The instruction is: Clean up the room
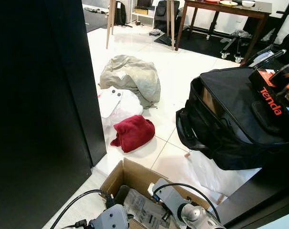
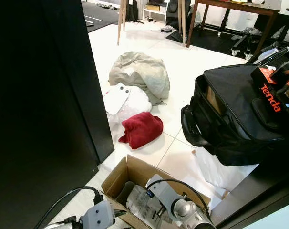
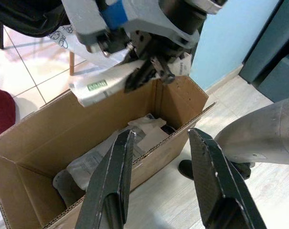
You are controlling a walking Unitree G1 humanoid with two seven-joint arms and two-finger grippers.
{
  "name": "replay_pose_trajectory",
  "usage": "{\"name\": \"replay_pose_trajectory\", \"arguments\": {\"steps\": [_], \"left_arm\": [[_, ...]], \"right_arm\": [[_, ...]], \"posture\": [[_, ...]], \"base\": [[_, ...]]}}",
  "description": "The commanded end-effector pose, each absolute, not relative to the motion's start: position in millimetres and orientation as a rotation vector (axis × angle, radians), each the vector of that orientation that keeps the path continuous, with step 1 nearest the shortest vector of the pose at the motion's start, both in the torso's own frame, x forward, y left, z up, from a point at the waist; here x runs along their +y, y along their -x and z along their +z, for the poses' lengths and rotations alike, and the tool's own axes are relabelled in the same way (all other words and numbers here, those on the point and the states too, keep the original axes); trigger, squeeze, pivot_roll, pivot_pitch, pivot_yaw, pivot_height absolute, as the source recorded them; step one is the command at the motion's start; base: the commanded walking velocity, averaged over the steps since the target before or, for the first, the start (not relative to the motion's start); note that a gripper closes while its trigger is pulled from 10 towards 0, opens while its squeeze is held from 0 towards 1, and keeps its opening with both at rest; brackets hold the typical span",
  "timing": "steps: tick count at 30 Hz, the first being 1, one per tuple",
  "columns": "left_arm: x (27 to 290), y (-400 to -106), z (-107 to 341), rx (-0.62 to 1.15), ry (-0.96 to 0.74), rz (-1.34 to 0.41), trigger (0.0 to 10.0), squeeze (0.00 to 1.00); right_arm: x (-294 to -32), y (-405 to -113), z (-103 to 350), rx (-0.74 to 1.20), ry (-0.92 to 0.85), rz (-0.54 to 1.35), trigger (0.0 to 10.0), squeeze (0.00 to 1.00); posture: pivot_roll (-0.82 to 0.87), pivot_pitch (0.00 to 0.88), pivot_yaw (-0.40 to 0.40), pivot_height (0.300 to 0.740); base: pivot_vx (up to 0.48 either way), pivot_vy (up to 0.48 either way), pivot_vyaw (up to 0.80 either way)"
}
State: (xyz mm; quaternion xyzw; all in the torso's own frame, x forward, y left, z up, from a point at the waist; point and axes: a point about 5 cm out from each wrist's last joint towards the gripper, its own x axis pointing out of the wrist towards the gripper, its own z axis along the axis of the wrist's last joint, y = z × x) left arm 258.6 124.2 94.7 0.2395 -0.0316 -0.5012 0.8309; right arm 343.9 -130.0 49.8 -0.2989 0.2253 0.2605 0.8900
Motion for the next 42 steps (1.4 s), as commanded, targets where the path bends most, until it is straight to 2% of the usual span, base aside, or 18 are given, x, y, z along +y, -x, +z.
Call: {"name": "replay_pose_trajectory", "arguments": {"steps": [1,11,12,13,14,15,17,18,21,22,24,25,32,34,36,37,40,42], "left_arm": [[126,-253,86,-0.034,-0.499,-1.077,10.0,0.00],[123,-250,85,-0.033,-0.491,-1.088,10.0,0.00],[123,-250,85,-0.034,-0.489,-1.091,10.0,0.00],[122,-250,85,-0.034,-0.489,-1.093,10.0,0.00],[122,-250,85,-0.034,-0.489,-1.093,10.0,0.00],[122,-250,85,-0.033,-0.490,-1.093,10.0,0.00],[122,-250,85,-0.033,-0.490,-1.093,10.0,0.00],[122,-251,84,-0.032,-0.491,-1.091,10.0,0.00],[121,-251,84,-0.032,-0.489,-1.090,10.0,0.00],[120,-250,83,-0.032,-0.488,-1.092,10.0,0.00],[120,-250,83,-0.032,-0.488,-1.092,10.0,0.00],[119,-250,83,-0.032,-0.487,-1.093,10.0,0.00],[122,-254,80,-0.019,-0.502,-1.050,10.0,0.00],[126,-261,77,0.005,-0.482,-0.937,10.0,0.00],[127,-264,76,0.017,-0.469,-0.895,10.0,0.00],[130,-268,75,0.041,-0.392,-0.798,10.0,0.00],[132,-271,72,0.071,-0.321,-0.712,10.0,0.00],[133,-275,66,0.113,-0.206,-0.549,10.0,0.00]], "right_arm": [[-131,-334,36,0.533,0.599,0.573,10.0,0.00],[-129,-329,31,0.557,0.613,0.611,10.0,0.00],[-130,-330,31,0.553,0.619,0.601,10.0,0.13],[-131,-331,32,0.549,0.623,0.588,10.0,0.44],[-131,-331,32,0.549,0.623,0.588,10.0,0.44],[-132,-332,32,0.548,0.624,0.576,10.0,0.71],[-132,-332,32,0.548,0.624,0.576,10.0,0.71],[-132,-332,32,0.551,0.622,0.571,10.0,1.00],[-133,-331,32,0.554,0.623,0.570,10.0,1.00],[-133,-331,31,0.556,0.635,0.572,10.0,0.37],[-133,-331,31,0.556,0.635,0.572,10.0,0.37],[-134,-331,31,0.559,0.641,0.575,10.0,0.00],[-137,-332,33,0.530,0.644,0.533,10.0,0.00],[-139,-335,36,0.497,0.570,0.461,10.0,0.00],[-140,-336,38,0.487,0.538,0.433,10.0,0.00],[-142,-335,38,0.467,0.469,0.385,10.0,0.00],[-144,-334,38,0.444,0.404,0.336,10.0,0.00],[-150,-327,34,0.387,0.256,0.224,10.0,0.00]], "posture": [[0.05,0.381,-0.032,0.740],[0.05,0.381,-0.035,0.740],[0.05,0.381,-0.035,0.740],[0.05,0.380,-0.034,0.740],[0.05,0.380,-0.034,0.740],[0.05,0.381,-0.034,0.740],[0.05,0.381,-0.034,0.740],[0.05,0.381,-0.034,0.740],[0.05,0.380,-0.035,0.740],[0.05,0.383,-0.034,0.740],[0.05,0.383,-0.034,0.740],[0.05,0.382,-0.034,0.740],[0.05,0.363,-0.034,0.740],[0.04,0.321,-0.035,0.740],[0.04,0.321,-0.035,0.740],[0.03,0.258,-0.030,0.740],[0.03,0.249,-0.029,0.740],[0.02,0.187,-0.024,0.740]], "base": [[0.000,0.000,0.00],[0.000,0.000,0.00],[0.000,0.000,0.00],[0.000,0.000,0.00],[0.000,0.000,0.00],[0.000,0.000,0.00],[0.000,0.000,0.00],[0.000,0.000,0.00],[0.000,0.000,0.00],[0.000,0.000,0.00],[0.000,0.000,0.00],[0.000,0.000,0.00],[0.000,0.000,0.00],[0.000,0.000,0.00],[0.000,0.000,0.00],[0.000,0.000,0.00],[0.000,0.000,0.00],[0.000,0.000,0.00]]}}
